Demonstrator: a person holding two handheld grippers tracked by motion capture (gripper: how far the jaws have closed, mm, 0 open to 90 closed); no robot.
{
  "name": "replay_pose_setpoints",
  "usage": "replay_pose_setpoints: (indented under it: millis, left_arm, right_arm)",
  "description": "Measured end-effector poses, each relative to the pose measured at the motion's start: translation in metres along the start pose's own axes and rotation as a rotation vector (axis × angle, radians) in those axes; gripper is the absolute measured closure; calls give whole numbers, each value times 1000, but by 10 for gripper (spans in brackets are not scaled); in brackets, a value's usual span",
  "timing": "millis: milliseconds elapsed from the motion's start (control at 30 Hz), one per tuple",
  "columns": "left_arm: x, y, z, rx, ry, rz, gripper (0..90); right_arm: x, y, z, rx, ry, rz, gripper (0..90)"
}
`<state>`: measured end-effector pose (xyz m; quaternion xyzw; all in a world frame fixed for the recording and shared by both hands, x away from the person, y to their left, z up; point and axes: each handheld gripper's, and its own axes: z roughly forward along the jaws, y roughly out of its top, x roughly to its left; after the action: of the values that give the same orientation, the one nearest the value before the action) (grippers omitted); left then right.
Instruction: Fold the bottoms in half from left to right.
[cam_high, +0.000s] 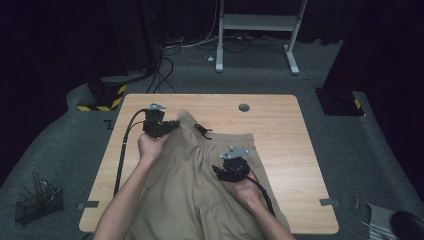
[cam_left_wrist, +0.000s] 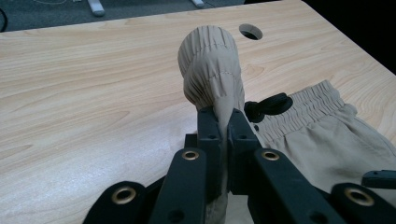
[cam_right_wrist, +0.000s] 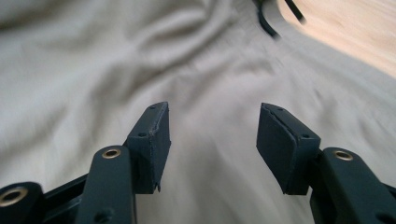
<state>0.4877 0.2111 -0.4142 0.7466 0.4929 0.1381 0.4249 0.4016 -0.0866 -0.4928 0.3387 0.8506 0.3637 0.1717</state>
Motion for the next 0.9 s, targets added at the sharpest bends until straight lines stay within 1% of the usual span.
replay_pose_setpoints:
  millis: [33, 67, 100, 167, 200, 233, 267, 333, 433, 567, 667, 800, 900]
  left_arm:
    - [0, 0, 0, 0, 1, 0, 866]
    - [1, 0, 1, 0, 1, 1, 866]
    - [1, 0, 1, 0, 1, 1, 866]
    - [0, -1, 2, -4, -9, -15, 866]
    - [-1, -2, 1, -5, -17, -9, 866]
    - [-3, -3, 1, -10, -28, -15, 866]
    - [-6, -4, 1, -12, -35, -12, 866]
    - [-13, -4, 0, -15, -45, 1, 866]
    - [-23, -2, 1, -22, -77, 9, 866]
    - [-37, 1, 6, -23, -117, 24, 866]
    - [-48, 4, 11, -20, -138, 40, 865]
    - [-58, 9, 17, -13, -152, 57, 865]
    - [-61, 9, 17, -11, -151, 60, 865]
  right_arm:
    - [-2, -5, -2, 16, -25, -12, 437]
    - [-6, -11, -4, 27, -34, -21, 434]
    - [-10, -17, -4, 35, -33, -14, 430]
    - [-17, -26, -4, 45, -25, 11, 424]
    - [-18, -29, -2, 51, -21, 23, 422]
    - [-19, -32, 0, 59, -17, 24, 418]
    - [-19, -35, 2, 51, -16, 21, 411]
    - [-19, -36, 4, 29, -19, 24, 413]
    - [-20, -38, 6, 3, -15, 26, 419]
    - [-20, -38, 6, 2, -12, 26, 431]
    - [-20, -38, 6, 4, -9, 26, 435]
    - [-20, -38, 6, 4, -2, 23, 437]
    - [-18, -37, 2, 27, 11, 16, 438]
